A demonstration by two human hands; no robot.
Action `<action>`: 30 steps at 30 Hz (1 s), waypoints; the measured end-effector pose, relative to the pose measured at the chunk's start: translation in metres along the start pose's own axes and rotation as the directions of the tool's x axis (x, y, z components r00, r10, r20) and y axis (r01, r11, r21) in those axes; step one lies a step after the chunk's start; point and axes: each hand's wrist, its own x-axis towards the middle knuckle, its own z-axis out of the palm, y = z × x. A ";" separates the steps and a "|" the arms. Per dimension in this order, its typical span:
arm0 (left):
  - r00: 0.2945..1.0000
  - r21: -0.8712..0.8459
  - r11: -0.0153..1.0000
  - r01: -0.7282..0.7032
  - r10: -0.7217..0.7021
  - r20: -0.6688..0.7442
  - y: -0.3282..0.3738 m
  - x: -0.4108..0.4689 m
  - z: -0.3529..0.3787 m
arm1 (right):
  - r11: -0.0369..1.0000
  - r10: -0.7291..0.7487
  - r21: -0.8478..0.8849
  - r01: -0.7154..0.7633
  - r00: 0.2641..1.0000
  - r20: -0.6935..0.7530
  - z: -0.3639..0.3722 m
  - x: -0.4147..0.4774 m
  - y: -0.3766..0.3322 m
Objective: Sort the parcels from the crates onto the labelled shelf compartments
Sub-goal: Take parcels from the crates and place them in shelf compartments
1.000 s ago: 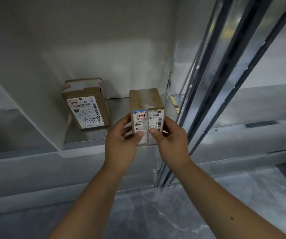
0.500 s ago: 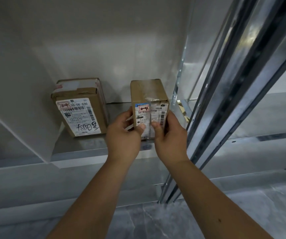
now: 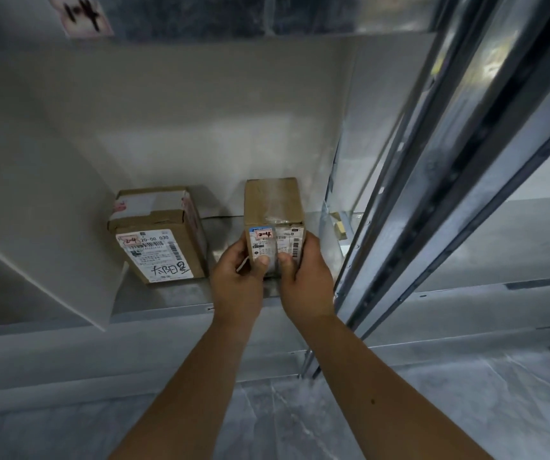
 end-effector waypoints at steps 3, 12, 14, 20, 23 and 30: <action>0.999 -0.019 0.999 0.033 -0.032 0.044 0.004 -0.004 -0.001 | 1.000 0.015 0.019 -0.016 1.000 0.026 -0.001 -0.003 0.001; 0.992 -0.018 0.999 0.037 -0.034 0.119 0.008 -0.020 -0.011 | 0.992 0.110 0.040 -0.116 0.985 0.137 -0.008 -0.008 0.015; 0.990 -0.024 0.999 0.036 -0.032 0.138 0.008 -0.026 -0.017 | 0.987 0.146 0.037 -0.153 0.977 0.155 -0.012 -0.015 0.013; 0.985 -0.050 0.984 0.173 -0.172 0.016 0.019 -0.061 -0.037 | 0.922 0.359 0.100 -0.374 0.923 0.142 -0.038 -0.049 -0.017; 0.989 0.059 0.987 0.147 -0.148 0.013 0.043 -0.083 -0.056 | 0.876 0.418 0.175 -0.449 0.889 0.189 -0.057 -0.066 -0.038; 0.983 0.242 0.955 0.169 -0.183 0.032 0.096 -0.154 -0.118 | 0.824 0.403 0.231 -0.518 0.822 0.403 -0.084 -0.119 -0.080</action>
